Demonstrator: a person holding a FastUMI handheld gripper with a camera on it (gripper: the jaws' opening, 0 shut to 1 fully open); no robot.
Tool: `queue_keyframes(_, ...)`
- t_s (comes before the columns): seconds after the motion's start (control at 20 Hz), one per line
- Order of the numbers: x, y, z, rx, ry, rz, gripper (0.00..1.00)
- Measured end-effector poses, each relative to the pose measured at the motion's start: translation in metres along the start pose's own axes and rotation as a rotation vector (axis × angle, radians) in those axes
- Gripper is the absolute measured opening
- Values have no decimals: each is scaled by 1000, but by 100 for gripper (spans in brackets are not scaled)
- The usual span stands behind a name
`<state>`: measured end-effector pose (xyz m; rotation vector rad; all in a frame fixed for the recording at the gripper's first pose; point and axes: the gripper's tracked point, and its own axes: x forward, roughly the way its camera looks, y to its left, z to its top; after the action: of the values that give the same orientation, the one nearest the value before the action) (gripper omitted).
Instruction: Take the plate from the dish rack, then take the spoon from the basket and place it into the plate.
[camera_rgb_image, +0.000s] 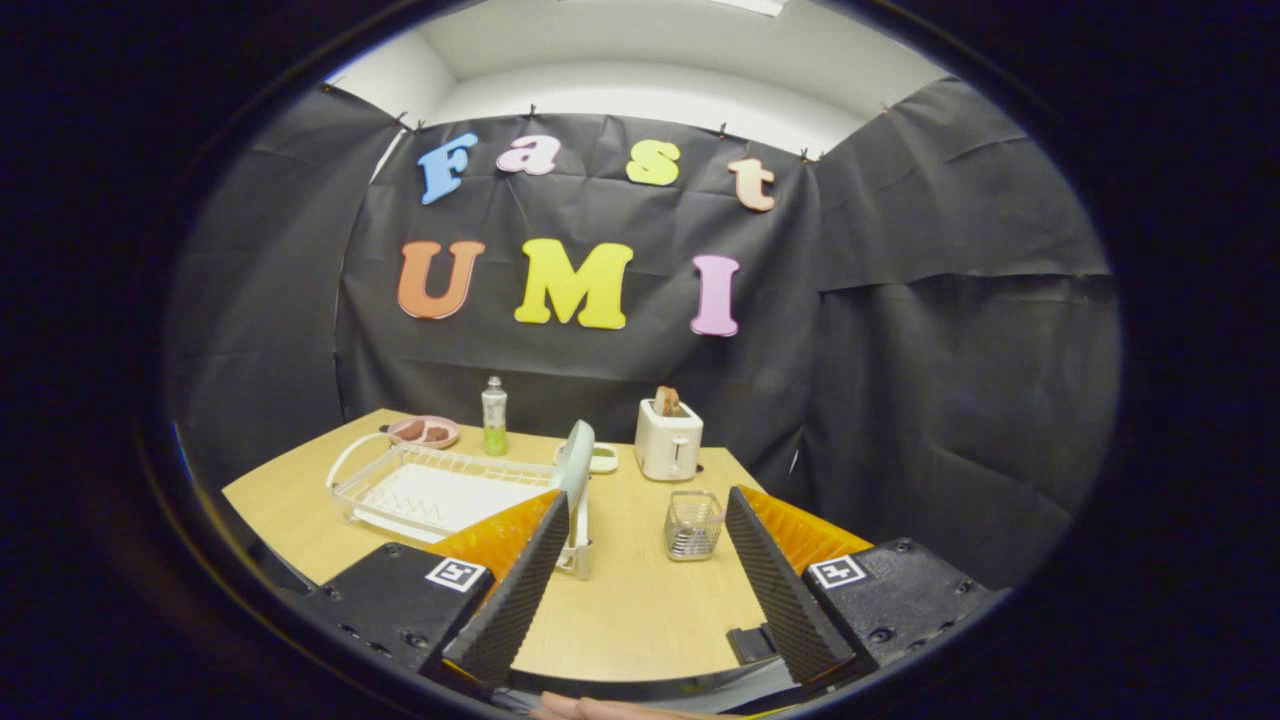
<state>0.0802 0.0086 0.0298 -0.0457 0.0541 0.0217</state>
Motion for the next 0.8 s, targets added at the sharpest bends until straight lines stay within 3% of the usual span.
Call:
queue_keyframes(0.3,79,39,35,-4,143,105,100)
queue_keyframes(0.55,157,56,59,-29,276,100,100)
queue_keyframes(0.8,215,78,52,-78,470,128,100)
